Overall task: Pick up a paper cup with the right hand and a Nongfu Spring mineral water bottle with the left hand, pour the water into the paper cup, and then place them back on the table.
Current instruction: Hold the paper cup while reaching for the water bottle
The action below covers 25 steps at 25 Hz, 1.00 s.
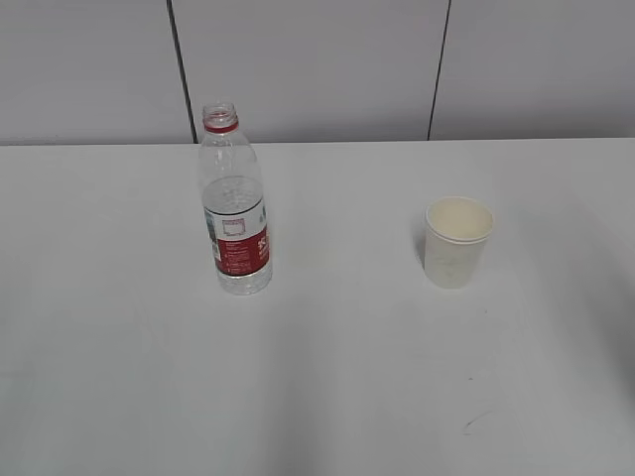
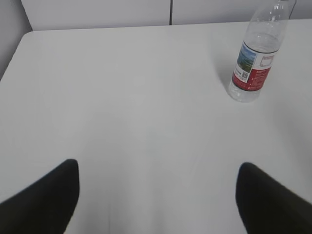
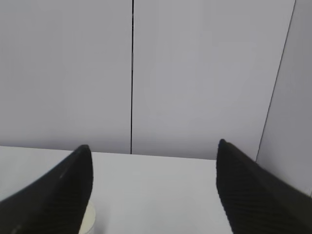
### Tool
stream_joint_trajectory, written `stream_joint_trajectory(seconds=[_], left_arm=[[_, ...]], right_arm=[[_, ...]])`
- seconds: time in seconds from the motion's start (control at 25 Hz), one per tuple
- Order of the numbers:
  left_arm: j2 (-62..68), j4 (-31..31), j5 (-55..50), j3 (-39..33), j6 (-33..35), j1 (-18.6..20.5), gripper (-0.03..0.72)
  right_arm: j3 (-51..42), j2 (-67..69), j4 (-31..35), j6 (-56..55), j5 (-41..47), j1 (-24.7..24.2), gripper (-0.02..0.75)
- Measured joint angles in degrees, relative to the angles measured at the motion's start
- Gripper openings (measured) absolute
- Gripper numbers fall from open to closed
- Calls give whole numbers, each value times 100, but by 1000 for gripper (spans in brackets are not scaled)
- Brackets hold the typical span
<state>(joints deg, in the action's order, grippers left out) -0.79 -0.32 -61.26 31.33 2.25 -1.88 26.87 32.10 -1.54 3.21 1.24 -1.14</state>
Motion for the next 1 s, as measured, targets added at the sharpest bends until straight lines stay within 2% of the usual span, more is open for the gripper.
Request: stream_joint_trajectory(seconds=[0.16, 0.36, 0.52, 0.72, 0.88, 1.0], left_arm=[[16, -37, 782, 122, 0, 0, 587], [585, -671, 1882, 155, 136, 0, 587], [1521, -1349, 2681, 155, 1028, 0, 587], [2739, -2320, 3959, 155, 2488, 0, 587], [3522, -2695, 4404, 155, 3018, 0, 587], [3982, -2750, 4865, 155, 3153, 0, 587]], right_arm=[[0, 1068, 0, 0, -873, 0, 581], [-11, 2356, -10, -9, -2109, 0, 581], [-80, 3169, -119, -208, -2977, 0, 581], [-600, 4003, -1043, -869, -4313, 0, 581], [-845, 4633, -1593, -1071, -4952, 0, 581], [-870, 5165, -1861, -1094, -5339, 0, 581]])
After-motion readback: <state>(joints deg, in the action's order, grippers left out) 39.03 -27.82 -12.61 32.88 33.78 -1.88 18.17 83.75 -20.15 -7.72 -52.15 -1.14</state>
